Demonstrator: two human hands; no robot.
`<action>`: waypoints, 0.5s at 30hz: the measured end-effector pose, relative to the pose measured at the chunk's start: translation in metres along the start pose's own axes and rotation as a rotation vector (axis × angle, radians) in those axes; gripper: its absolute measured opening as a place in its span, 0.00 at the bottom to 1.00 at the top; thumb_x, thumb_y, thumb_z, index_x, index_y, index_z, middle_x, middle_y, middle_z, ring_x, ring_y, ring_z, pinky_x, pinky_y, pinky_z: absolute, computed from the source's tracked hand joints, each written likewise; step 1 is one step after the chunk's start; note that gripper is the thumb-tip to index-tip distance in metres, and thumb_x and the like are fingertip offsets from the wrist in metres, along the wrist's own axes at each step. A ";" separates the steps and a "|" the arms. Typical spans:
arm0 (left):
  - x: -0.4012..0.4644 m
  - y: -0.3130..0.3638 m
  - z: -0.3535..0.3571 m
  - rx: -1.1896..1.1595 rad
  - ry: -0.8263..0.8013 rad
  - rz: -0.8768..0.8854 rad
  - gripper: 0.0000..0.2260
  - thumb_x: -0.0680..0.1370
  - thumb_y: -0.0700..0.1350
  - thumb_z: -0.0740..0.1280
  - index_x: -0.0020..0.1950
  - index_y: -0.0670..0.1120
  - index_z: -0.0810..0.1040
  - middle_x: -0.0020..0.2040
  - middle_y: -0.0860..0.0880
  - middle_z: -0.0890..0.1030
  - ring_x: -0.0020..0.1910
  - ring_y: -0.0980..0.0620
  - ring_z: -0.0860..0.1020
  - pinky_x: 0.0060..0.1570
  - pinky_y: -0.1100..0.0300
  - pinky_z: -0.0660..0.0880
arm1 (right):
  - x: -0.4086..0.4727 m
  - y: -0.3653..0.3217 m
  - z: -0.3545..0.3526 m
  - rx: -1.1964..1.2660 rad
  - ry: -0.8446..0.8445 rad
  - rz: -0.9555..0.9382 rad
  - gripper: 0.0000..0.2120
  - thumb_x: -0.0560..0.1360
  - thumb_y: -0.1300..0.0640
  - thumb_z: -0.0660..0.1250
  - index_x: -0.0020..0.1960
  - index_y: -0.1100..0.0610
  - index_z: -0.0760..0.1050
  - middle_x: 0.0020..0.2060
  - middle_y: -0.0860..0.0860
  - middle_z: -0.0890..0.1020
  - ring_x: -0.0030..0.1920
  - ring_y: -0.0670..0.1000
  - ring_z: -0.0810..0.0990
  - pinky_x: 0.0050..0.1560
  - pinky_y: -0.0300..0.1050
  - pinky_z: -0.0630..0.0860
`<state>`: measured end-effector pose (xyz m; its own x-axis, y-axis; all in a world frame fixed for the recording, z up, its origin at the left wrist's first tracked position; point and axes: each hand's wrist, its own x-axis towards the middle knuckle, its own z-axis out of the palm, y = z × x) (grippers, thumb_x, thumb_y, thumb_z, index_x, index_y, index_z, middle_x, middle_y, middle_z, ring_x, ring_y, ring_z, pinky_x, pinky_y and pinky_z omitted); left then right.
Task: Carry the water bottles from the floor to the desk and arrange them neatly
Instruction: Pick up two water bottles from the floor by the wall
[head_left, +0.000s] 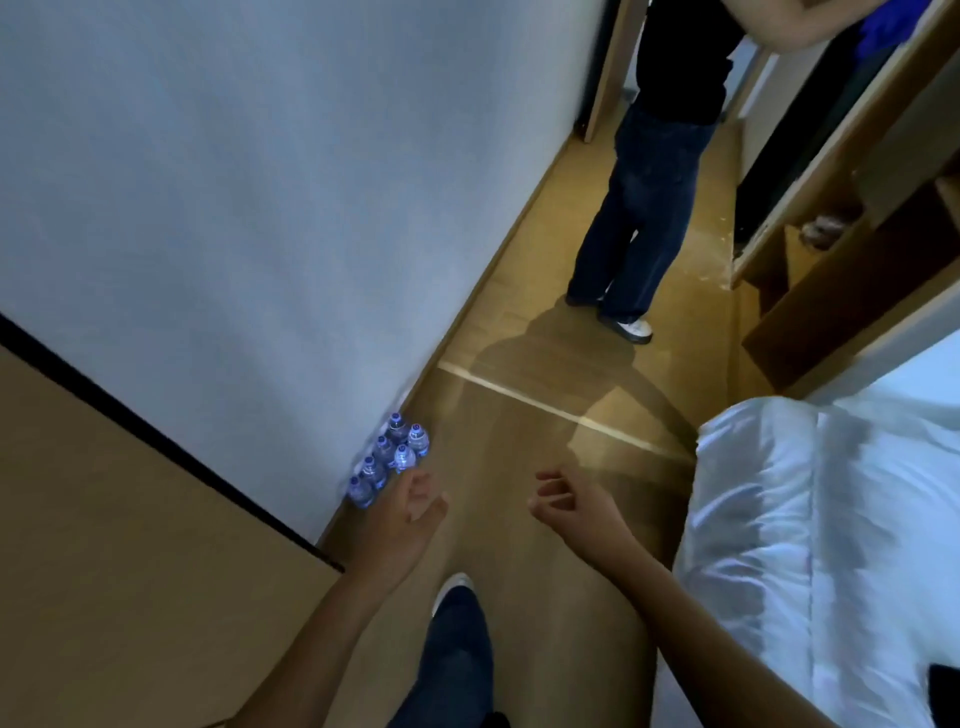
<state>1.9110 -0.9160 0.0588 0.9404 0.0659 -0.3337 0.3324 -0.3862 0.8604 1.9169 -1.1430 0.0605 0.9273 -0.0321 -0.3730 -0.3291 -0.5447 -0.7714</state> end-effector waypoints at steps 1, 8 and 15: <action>0.020 0.004 -0.001 -0.004 0.012 -0.001 0.12 0.77 0.41 0.70 0.59 0.47 0.77 0.52 0.50 0.81 0.55 0.50 0.80 0.60 0.55 0.74 | 0.020 -0.007 -0.002 -0.001 -0.013 0.000 0.13 0.75 0.50 0.71 0.58 0.45 0.73 0.49 0.42 0.78 0.47 0.41 0.80 0.41 0.31 0.75; 0.133 0.038 -0.013 -0.085 0.084 -0.075 0.13 0.77 0.39 0.69 0.61 0.45 0.76 0.56 0.45 0.80 0.58 0.45 0.78 0.58 0.56 0.74 | 0.148 -0.066 -0.019 -0.009 -0.128 -0.009 0.14 0.77 0.55 0.70 0.62 0.53 0.74 0.52 0.49 0.79 0.49 0.46 0.79 0.47 0.35 0.76; 0.207 0.043 -0.012 -0.123 0.209 -0.178 0.10 0.77 0.40 0.70 0.57 0.49 0.76 0.54 0.48 0.81 0.57 0.49 0.79 0.62 0.53 0.74 | 0.252 -0.095 -0.025 -0.044 -0.300 -0.035 0.16 0.78 0.60 0.68 0.65 0.60 0.72 0.55 0.56 0.77 0.50 0.47 0.76 0.41 0.29 0.72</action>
<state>2.1206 -0.9078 0.0313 0.8566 0.3159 -0.4080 0.4879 -0.2384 0.8397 2.1864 -1.1205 0.0522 0.8419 0.2328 -0.4868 -0.2834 -0.5769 -0.7661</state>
